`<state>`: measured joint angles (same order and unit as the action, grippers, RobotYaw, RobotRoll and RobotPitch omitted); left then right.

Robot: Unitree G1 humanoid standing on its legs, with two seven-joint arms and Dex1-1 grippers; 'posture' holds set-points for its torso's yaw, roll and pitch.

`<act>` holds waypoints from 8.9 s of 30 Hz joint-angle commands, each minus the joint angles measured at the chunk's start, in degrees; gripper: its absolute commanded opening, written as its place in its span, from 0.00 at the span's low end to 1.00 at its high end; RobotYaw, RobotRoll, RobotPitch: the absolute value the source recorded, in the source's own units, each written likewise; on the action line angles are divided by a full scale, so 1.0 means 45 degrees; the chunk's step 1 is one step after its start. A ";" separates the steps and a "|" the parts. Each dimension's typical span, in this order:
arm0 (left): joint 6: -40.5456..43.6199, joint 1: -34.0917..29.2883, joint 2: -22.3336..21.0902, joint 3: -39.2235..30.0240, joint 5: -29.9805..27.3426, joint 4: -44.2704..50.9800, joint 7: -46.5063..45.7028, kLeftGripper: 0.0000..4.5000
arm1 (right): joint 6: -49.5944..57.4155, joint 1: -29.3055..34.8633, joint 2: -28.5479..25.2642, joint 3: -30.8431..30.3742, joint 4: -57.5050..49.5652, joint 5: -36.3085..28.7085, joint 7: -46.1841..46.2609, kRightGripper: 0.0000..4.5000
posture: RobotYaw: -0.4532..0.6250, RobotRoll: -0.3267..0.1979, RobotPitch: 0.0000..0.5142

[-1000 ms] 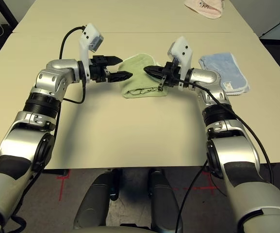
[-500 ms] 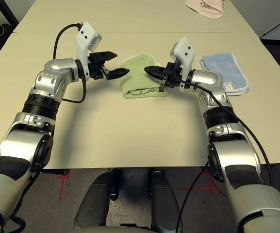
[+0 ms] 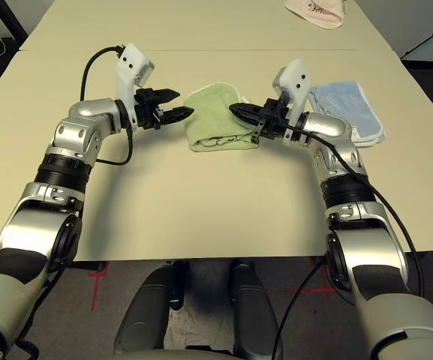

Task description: Fold the towel and set it aside.

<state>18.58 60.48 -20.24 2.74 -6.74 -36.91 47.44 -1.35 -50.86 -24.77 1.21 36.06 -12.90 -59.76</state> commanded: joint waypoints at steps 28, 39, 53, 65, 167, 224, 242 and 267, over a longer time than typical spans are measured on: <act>-0.0534 0.1197 0.1607 0.0720 0.0220 -0.1434 0.1069 0.00 | -0.0663 -0.1649 -0.0011 -0.1328 0.3481 0.2839 0.1585 0.00 | 0.54 0.62 0.43; -0.0514 0.0898 0.1309 0.0873 0.0235 -0.1217 0.1432 0.00 | -0.0376 -0.0825 -0.0781 -0.1313 0.3200 0.3119 0.1405 0.00 | 0.53 0.62 0.43; 0.0160 -0.0146 0.2065 0.0802 -0.1076 0.0025 0.3360 0.00 | 0.0691 0.0200 -0.0145 -0.1244 0.1557 0.2735 0.1648 0.00 | 0.52 0.62 0.46; -0.1154 -0.0505 0.1887 0.1518 0.0351 -0.1239 0.2153 0.00 | 0.1151 0.0479 -0.0167 -0.1163 0.0686 0.2531 0.1644 0.00 | 0.51 0.62 0.46; -0.3239 0.3403 0.1892 -0.0164 0.1126 -0.6707 0.0819 0.00 | -0.0117 -0.3730 0.0843 -0.0532 0.6169 0.2656 0.3476 0.00 | 0.52 0.62 0.49; -0.2072 0.1155 0.0735 -0.1776 -0.0375 -0.2113 0.0440 0.21 | -0.0349 -0.0349 0.0408 0.2243 0.1233 -0.0006 0.4129 0.00 | 0.47 0.62 0.46; -0.1057 -0.3151 -0.0093 -0.2527 -0.1257 0.2826 -0.2128 1.00 | 0.0253 0.3867 -0.0242 0.2569 -0.2844 -0.1186 0.3988 1.00 | 0.49 0.62 0.43; 0.1961 -0.3481 -0.0660 -0.1572 -0.1960 0.3634 -0.1128 1.00 | 0.0105 0.5011 -0.1024 0.2223 -0.3810 -0.1560 0.2319 1.00 | 0.48 0.62 0.43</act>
<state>23.91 45.49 -23.69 -5.13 -14.31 -22.24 42.31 -1.55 -27.98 -29.99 10.82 19.51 -19.35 -50.34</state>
